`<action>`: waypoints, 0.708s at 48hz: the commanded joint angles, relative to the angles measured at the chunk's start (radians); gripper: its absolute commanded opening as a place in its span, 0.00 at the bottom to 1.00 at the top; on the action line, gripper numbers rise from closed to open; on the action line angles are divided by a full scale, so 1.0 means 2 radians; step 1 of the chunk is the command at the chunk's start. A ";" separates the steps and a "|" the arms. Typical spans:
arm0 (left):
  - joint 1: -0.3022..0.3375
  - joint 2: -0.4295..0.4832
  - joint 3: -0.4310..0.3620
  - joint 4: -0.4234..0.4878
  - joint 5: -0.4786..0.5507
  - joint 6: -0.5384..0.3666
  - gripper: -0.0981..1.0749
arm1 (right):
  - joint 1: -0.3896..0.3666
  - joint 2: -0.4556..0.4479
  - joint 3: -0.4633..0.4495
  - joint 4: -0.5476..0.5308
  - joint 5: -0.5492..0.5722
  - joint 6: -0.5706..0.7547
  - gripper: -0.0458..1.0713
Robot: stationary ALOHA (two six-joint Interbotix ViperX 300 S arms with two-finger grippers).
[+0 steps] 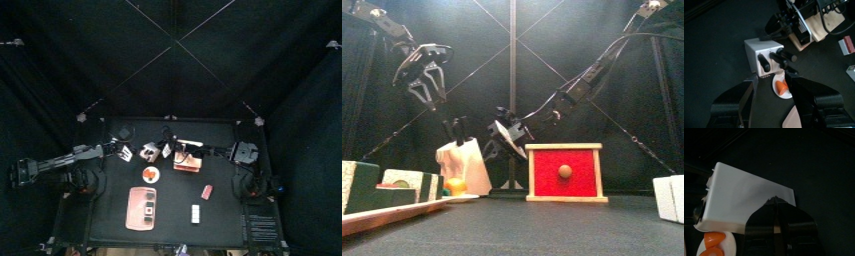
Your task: Put cleaver back in holder
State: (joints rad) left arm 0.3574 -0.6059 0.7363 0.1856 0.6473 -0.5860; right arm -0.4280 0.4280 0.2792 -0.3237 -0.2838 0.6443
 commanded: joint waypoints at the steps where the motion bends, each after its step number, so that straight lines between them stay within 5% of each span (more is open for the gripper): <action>1: -0.018 -0.009 -0.006 0.005 -0.021 0.002 0.80 | 0.000 -0.027 -0.007 0.002 0.002 0.001 0.36; 20: -0.077 -0.016 0.008 0.041 -0.097 0.002 0.80 | 0.003 -0.077 0.021 0.003 0.010 -0.002 0.36; 34: -0.087 -0.029 0.038 0.043 -0.176 0.001 0.80 | 0.007 -0.127 0.058 0.015 0.011 0.000 0.36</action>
State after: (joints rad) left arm 0.1887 -0.6596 0.8130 0.2669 0.3513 -0.5860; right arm -0.4218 0.2408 0.3927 -0.3068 -0.2592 0.6443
